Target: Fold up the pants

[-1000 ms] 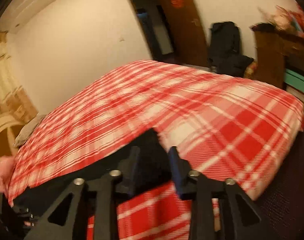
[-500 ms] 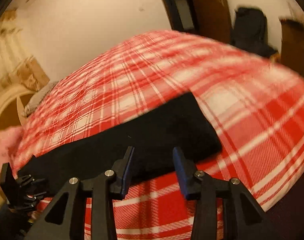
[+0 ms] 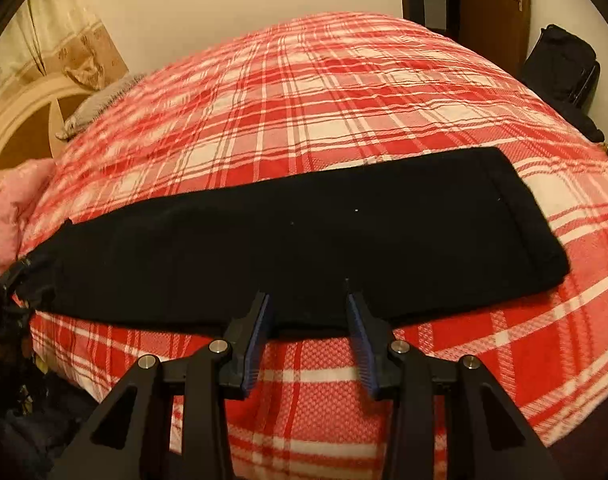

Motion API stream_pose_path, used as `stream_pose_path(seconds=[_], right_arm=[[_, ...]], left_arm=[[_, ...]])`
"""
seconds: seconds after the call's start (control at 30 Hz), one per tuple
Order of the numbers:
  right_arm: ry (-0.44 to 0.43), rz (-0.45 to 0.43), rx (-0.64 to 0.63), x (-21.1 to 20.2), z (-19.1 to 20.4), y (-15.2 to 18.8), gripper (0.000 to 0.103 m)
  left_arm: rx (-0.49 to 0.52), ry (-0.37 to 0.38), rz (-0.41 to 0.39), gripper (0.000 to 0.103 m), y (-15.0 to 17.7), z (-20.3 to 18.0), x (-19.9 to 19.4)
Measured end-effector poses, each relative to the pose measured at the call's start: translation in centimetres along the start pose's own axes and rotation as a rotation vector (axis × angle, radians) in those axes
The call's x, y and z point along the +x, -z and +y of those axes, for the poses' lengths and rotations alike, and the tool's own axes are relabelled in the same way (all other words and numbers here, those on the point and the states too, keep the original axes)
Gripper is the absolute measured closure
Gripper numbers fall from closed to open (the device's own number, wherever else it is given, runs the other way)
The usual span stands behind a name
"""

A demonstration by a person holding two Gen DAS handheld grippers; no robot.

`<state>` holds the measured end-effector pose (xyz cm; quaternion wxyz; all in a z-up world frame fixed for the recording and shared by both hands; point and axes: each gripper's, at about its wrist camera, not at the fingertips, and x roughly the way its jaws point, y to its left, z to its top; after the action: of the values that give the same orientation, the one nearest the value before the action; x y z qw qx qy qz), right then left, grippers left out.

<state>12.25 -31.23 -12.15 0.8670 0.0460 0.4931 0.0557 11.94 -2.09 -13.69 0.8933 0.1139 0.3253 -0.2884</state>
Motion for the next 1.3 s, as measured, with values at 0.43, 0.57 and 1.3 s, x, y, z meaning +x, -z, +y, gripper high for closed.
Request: stream_pose_path(seconds=[0.43,0.57,1.3], right_arm=[[-0.14,-0.079,-0.411,1.7,17.4,-9.2,0.062],[-0.24,-0.045,-0.497,3.9,23.8,-10.9,0.062],[-0.649,0.366,-0.204,19.8,38.0,-11.9,0.062]], left_arm=[[-0.183,-0.068,0.015,0.033,5.0,5.4,-0.9],[-0.142,-0.069,0.054,0.03,6.8,4.0,0.3],[-0.268,-0.179,0.006,0.021,7.9,8.0,0.0]])
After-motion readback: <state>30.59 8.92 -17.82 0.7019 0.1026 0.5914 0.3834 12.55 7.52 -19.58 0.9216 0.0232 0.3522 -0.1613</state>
